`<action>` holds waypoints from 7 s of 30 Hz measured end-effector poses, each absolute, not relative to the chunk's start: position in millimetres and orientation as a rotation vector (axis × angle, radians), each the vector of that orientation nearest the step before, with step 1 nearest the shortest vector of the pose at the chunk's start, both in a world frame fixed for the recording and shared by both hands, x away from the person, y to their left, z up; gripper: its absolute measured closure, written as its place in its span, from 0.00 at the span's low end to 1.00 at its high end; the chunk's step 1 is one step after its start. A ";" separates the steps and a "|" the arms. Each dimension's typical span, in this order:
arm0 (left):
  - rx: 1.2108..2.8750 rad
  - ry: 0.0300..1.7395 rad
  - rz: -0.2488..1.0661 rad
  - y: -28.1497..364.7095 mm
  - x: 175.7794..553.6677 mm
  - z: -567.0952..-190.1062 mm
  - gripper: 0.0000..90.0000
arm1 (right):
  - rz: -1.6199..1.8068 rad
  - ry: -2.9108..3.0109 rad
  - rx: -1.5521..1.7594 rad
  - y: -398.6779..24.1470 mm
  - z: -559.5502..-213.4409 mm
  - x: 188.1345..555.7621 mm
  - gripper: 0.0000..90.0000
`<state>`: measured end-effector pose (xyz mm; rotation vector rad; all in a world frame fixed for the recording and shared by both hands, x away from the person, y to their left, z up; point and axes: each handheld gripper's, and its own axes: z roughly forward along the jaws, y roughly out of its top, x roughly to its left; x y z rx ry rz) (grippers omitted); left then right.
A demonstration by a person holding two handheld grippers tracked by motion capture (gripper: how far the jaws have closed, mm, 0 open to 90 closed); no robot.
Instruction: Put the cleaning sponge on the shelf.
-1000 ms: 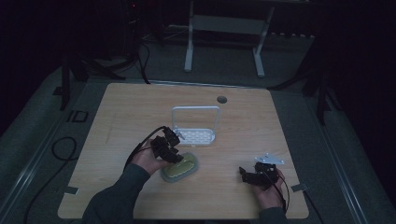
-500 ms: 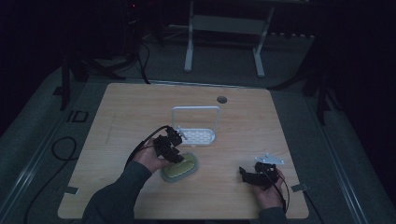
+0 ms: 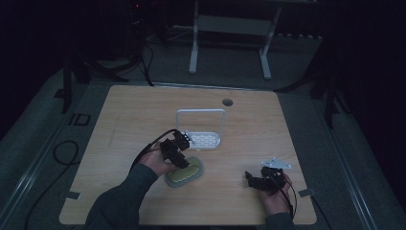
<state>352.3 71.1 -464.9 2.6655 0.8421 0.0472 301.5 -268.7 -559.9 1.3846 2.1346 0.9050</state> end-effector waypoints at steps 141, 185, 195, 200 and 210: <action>2.879 0.431 0.173 36.8 391.2 -436.7 0.80 | 0.906 2.133 1.388 -268.6 -559.9 301.4 0.15; 2.899 0.160 0.314 21.1 403.7 -428.4 0.80 | 0.906 2.133 1.386 -268.7 -559.9 301.5 0.15; 2.904 0.139 0.334 21.0 408.0 -431.6 0.80 | 0.906 2.134 1.385 -268.7 -559.9 301.5 0.15; 2.896 0.132 0.363 22.7 409.8 -431.3 0.80 | 0.906 2.133 1.384 -268.7 -559.9 301.6 0.15; 2.923 0.074 0.425 15.5 410.3 -427.9 0.80 | 0.906 2.133 1.384 -268.7 -560.0 301.6 0.15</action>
